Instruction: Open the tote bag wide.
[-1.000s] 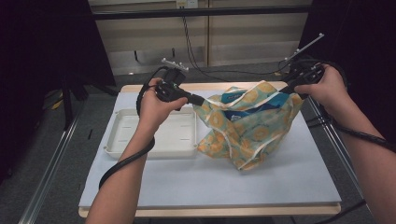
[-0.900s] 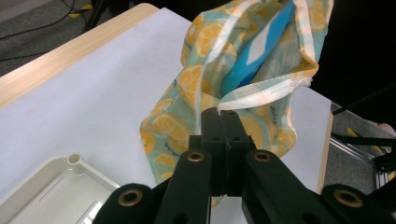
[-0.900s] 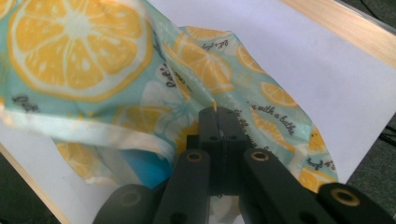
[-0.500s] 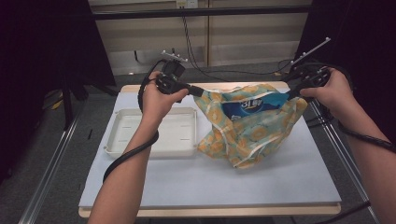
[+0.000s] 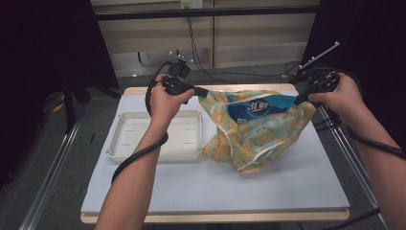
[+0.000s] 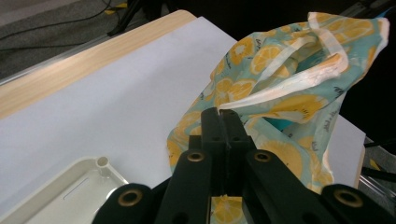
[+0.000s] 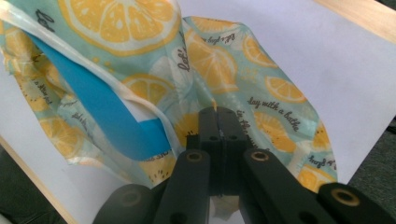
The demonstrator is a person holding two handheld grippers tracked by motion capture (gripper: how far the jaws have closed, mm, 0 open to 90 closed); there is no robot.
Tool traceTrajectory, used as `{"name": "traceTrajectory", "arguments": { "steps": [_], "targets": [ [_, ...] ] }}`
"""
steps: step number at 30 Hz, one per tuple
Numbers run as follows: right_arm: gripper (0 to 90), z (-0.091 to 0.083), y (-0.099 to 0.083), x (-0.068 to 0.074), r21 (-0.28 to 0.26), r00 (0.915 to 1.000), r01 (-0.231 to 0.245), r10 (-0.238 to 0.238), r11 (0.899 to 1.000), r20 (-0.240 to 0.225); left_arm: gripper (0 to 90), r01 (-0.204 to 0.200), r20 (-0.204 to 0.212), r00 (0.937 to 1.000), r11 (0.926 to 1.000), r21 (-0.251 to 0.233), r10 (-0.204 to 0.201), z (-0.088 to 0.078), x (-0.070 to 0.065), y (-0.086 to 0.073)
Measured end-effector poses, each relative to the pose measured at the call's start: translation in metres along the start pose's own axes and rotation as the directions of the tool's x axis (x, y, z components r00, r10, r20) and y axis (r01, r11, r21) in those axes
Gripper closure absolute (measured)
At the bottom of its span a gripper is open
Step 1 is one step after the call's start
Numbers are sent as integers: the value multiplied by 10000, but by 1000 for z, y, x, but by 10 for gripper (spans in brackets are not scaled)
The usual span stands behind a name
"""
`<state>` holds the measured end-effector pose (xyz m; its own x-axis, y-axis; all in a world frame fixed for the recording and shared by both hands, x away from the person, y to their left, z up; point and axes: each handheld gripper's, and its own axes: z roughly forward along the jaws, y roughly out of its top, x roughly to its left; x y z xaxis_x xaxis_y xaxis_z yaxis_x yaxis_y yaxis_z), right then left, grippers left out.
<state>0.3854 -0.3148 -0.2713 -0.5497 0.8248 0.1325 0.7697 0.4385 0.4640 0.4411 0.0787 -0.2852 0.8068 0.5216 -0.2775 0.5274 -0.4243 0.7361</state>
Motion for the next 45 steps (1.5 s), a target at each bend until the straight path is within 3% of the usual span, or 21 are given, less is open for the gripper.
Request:
{"name": "traceTrajectory", "arguments": {
  "steps": [7, 13, 22, 28, 33, 37, 39, 44, 45],
  "targets": [
    [900, 9, -5, -2, 133, 10000, -41, 42, 9999, -79, 900, -231, -29, 9997, 9995, 201, 231, 11, -8, 0],
    [900, 16, -11, -5, 190, 9998, -89, 92, 9998, -161, 900, -450, 98, 9989, 9989, 103, 449, 14, -13, 4],
    [900, 21, -16, -8, 216, 9994, -182, 188, 9996, -273, 900, -412, 0, 9992, 9988, -267, 412, 25, -15, 7],
    [900, 25, -20, -11, 190, 9989, -294, 301, 9994, -360, 900, -354, 148, 9992, 9975, -607, 364, 26, -16, 10],
    [900, 24, -22, -12, 89, 9987, -351, 354, 9993, -360, 900, -245, -77, 9997, 9993, -268, 243, 30, -13, 9],
    [900, 20, -21, -12, -58, 9986, -382, 379, 9993, -372, 900, 71, -220, 9997, 9994, 329, -64, 41, -4, 3],
    [899, 17, -21, -11, -235, 9985, -384, 374, 9990, -399, 900, -21, -254, 9997, 9978, 660, 38, 45, -2, 1],
    [889, 10, -19, -10, -551, 9975, -570, 545, 9969, -456, 900, 398, -273, 9989, 9953, 884, -376, 56, 2, -9],
    [889, 9, -19, -10, -581, 9973, -605, 578, 9965, -461, 900, 190, -270, 9995, 9933, 1137, -160, 55, 4, -9]
  ]
}}
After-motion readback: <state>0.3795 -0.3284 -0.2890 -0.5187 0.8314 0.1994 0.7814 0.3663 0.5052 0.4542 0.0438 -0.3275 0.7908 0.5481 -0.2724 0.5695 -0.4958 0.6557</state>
